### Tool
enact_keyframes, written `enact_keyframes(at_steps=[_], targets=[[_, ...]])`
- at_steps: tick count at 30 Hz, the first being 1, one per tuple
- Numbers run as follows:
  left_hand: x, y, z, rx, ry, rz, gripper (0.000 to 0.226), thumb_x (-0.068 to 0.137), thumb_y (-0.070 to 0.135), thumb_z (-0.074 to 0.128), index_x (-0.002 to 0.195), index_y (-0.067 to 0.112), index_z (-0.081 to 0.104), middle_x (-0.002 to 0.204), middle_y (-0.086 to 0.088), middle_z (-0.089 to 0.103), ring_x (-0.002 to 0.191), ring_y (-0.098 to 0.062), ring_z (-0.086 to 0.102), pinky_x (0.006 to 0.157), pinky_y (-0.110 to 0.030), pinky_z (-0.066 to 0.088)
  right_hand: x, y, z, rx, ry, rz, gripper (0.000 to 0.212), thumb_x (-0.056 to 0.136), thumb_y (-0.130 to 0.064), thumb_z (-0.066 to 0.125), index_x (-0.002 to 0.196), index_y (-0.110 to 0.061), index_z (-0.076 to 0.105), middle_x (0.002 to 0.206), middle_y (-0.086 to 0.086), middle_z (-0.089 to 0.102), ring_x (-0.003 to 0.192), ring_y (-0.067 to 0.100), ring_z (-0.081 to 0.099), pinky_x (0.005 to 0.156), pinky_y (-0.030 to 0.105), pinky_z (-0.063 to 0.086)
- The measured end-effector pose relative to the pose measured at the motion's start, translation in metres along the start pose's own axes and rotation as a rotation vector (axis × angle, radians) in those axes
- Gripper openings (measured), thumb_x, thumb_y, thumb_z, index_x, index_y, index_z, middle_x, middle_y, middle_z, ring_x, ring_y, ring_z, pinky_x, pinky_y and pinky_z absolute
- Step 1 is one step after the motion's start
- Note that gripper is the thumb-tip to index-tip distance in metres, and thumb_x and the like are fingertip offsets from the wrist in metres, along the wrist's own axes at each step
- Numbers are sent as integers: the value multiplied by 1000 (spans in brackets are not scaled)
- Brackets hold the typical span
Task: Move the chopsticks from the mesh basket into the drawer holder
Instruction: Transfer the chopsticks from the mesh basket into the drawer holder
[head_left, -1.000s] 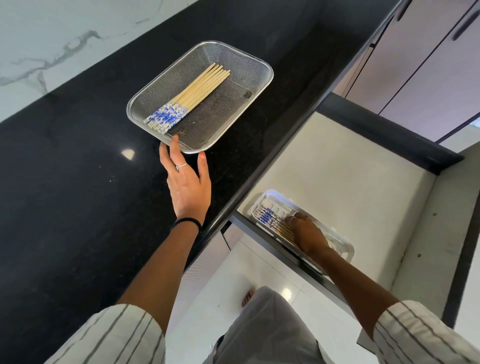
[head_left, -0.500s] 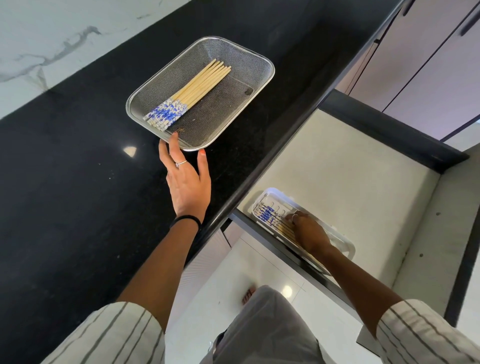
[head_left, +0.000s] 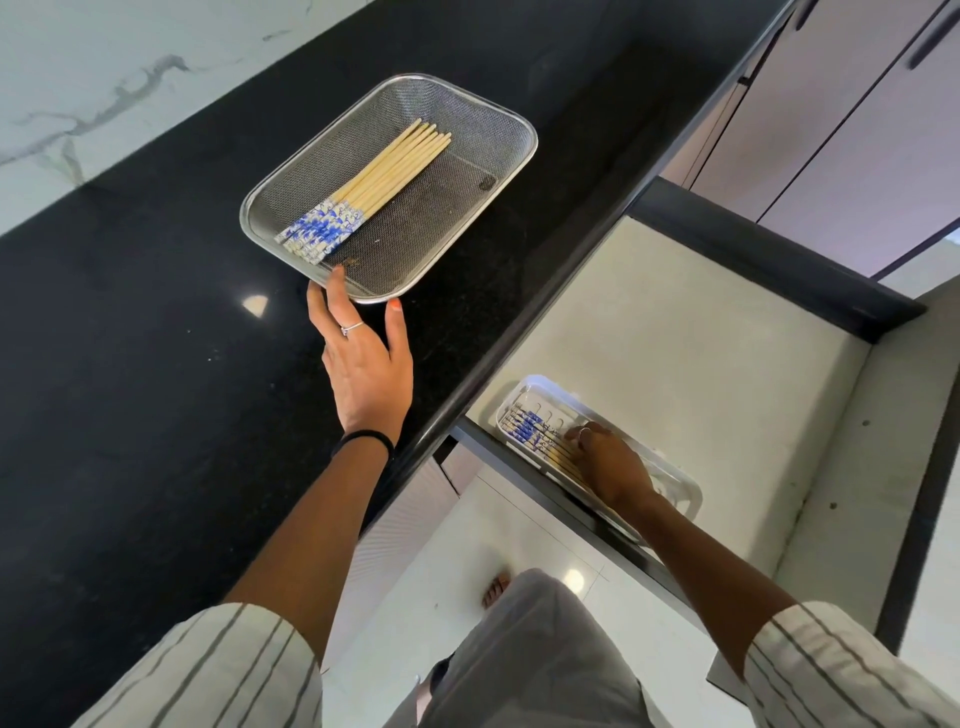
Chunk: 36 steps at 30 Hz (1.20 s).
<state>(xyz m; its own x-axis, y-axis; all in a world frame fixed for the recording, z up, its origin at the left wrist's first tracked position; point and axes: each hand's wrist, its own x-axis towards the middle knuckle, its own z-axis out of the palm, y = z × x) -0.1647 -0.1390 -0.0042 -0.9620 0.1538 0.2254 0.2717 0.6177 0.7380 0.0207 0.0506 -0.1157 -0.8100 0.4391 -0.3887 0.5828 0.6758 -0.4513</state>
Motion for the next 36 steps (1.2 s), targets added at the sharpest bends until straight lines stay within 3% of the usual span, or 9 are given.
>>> enact_keyframes(at_steps=[5, 9, 18, 36], targets=[[0, 1, 0, 0, 5, 9, 61, 101, 38, 45, 151, 17, 16, 156, -14, 16, 121, -32, 50, 105, -58, 39, -1, 3, -3, -1, -76, -44, 42, 90, -24, 61, 130, -16, 53, 130, 10, 58, 116, 26, 57, 100, 37, 48], [0, 1, 0, 7, 6, -2, 61, 101, 39, 44, 150, 17, 16, 156, -14, 15, 119, -33, 52, 105, -57, 39, 1, 4, -1, -17, -76, -29, 47, 85, -23, 65, 130, -16, 51, 134, 11, 52, 118, 28, 53, 100, 38, 47], [1, 0, 2, 14, 13, -6, 61, 101, 40, 44, 150, 18, 16, 156, -14, 15, 120, -32, 51, 106, -56, 39, 2, 5, 2, 24, -50, -29, 40, 89, -17, 59, 128, -12, 53, 132, 13, 55, 117, 29, 55, 99, 43, 47], [1, 2, 4, 80, 11, -9, 66, 100, 48, 40, 151, 16, 14, 156, -11, 16, 121, -29, 50, 107, -54, 36, 4, 7, 5, 2, -67, -31, 48, 86, -27, 65, 131, -15, 51, 134, 10, 53, 119, 28, 54, 99, 40, 48]])
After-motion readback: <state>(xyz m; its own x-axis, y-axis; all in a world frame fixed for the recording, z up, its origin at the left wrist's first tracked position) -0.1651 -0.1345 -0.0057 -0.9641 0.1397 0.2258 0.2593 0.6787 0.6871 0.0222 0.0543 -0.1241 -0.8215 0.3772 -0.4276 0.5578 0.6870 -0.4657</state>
